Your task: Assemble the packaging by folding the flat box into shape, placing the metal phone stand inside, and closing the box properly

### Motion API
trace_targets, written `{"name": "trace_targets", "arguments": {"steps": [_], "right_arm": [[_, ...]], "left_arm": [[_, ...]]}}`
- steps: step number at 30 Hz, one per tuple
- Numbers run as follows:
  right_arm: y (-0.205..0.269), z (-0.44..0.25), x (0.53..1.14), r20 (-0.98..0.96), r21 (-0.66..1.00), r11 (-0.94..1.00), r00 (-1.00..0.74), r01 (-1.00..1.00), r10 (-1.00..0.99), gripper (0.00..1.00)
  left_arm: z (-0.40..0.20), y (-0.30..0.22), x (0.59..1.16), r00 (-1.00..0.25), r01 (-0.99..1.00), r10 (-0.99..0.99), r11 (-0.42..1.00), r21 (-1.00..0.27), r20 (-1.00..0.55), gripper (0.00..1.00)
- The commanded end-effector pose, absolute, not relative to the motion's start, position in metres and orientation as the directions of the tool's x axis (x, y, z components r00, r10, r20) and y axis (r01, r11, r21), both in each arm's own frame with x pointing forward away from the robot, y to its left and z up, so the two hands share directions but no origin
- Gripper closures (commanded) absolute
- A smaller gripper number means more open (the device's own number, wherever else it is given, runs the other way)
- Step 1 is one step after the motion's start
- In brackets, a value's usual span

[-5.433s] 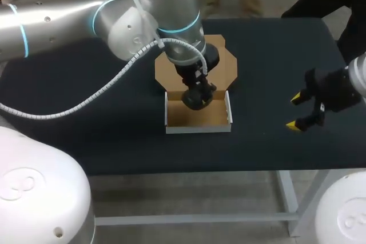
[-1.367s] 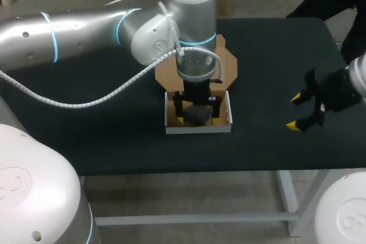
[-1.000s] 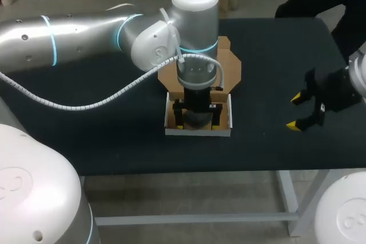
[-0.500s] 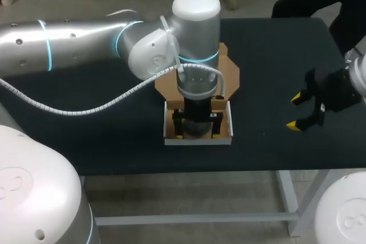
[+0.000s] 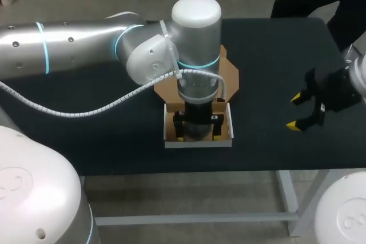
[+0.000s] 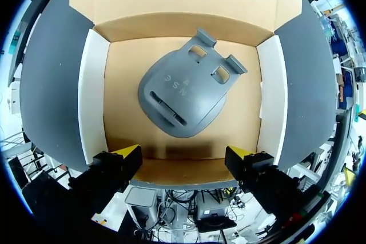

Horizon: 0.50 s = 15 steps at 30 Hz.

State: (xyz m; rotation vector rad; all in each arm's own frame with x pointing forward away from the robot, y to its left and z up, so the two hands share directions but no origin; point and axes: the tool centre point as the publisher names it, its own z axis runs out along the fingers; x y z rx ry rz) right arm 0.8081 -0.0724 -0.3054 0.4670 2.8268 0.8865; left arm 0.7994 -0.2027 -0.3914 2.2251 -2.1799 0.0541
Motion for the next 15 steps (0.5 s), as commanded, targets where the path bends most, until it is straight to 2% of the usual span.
{"name": "trace_targets", "arguments": {"steps": [1, 9, 15], "right_arm": [[-0.073, -0.305, 0.808, -0.042, 0.579, 0.777, -0.942, 0.249, 0.333, 0.0], [-0.073, -0.305, 0.808, -0.042, 0.579, 0.777, -0.942, 0.249, 0.333, 0.0], [-0.073, -0.305, 0.808, -0.042, 0.579, 0.777, -0.942, 0.249, 0.333, 0.0]], "left_arm": [[-0.366, -0.193, 0.79, 0.004, -0.997, -0.998, -0.009, -0.073, 0.07, 0.0], [-0.322, -0.182, 0.784, -0.112, -0.979, -0.986, 0.087, -0.183, 0.128, 0.0], [-0.301, -0.169, 0.787, -0.266, -0.949, -0.946, 0.223, -0.225, 0.186, 0.0]]}}
